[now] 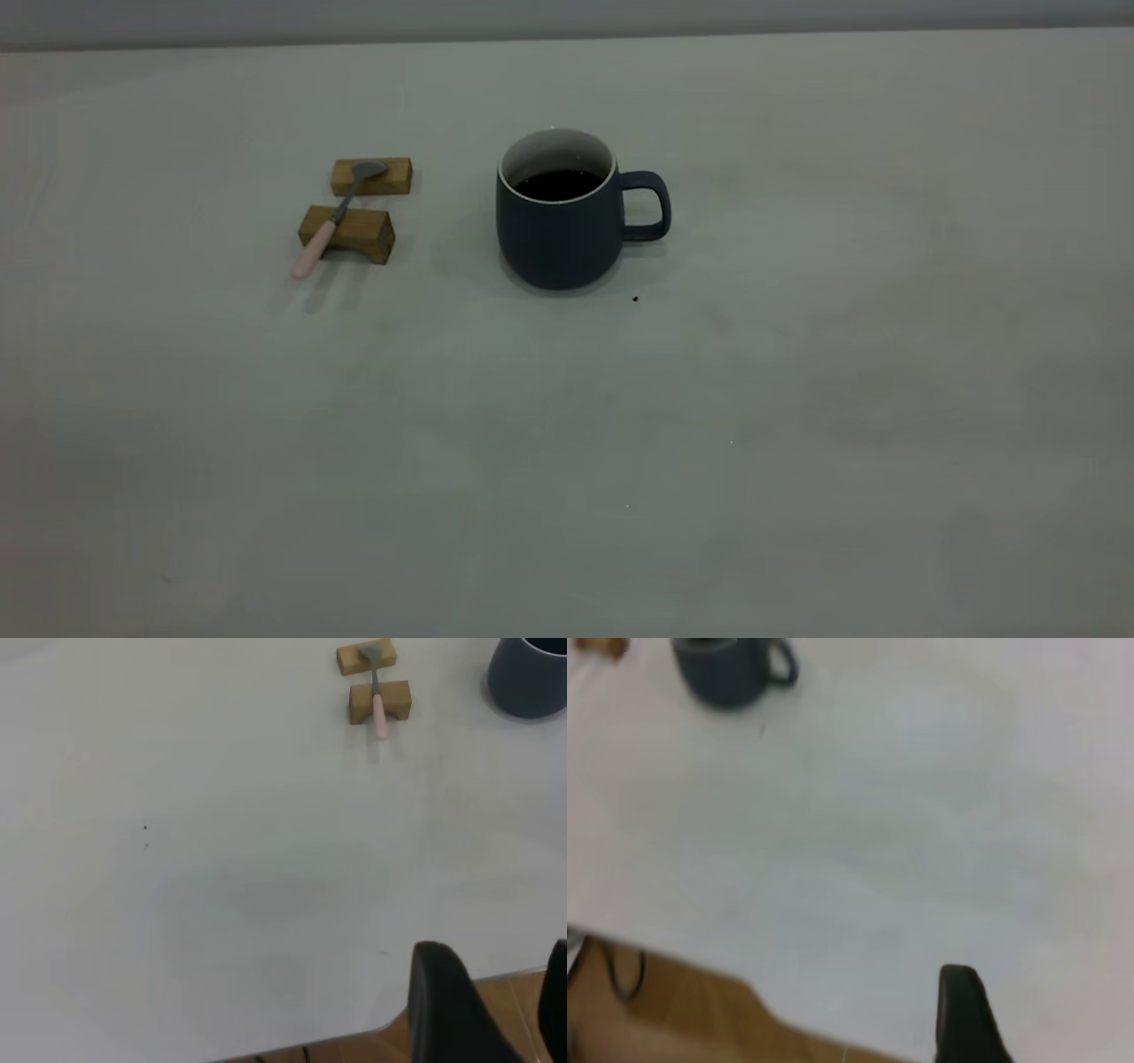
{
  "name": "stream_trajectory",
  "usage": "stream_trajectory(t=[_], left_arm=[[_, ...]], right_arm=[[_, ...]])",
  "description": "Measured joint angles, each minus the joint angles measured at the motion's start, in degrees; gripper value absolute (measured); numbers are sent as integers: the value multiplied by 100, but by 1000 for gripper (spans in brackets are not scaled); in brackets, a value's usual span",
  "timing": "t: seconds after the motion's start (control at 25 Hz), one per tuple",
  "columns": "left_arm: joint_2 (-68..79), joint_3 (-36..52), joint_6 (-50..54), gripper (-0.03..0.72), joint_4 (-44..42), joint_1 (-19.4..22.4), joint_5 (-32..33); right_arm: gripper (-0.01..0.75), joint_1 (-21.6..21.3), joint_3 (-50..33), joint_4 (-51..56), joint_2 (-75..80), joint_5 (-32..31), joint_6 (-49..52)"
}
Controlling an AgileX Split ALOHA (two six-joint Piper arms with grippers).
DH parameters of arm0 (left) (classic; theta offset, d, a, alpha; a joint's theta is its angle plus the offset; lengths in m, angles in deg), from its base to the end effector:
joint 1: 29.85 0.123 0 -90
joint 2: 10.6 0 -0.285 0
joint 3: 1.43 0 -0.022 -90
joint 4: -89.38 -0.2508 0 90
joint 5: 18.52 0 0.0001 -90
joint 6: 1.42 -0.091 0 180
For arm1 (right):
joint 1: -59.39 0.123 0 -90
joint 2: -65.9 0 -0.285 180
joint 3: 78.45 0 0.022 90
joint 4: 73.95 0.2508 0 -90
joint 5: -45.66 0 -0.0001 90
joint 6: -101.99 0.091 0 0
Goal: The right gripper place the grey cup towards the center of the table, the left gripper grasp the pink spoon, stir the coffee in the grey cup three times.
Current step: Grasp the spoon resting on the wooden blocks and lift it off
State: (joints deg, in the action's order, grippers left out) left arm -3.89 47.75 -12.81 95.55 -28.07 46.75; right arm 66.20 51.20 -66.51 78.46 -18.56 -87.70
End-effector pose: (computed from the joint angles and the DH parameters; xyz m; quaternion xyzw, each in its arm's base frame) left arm -0.0099 -0.0092 0.2684 0.0772 0.8664 0.0030 0.4934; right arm 0.0060 0.0114 0.2644 -0.1290 0.8842 0.0537 0.4457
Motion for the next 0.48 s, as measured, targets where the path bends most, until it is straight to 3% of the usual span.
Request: stream_trajectory(t=[0.28,0.48], left_arm=[[0,0,0,332,0,0,0],[0,0,0,332,0,0,0]], right_arm=[[491,-435,0,0,-357,-44,12],[491,-502,0,-78,-359,-44,12]])
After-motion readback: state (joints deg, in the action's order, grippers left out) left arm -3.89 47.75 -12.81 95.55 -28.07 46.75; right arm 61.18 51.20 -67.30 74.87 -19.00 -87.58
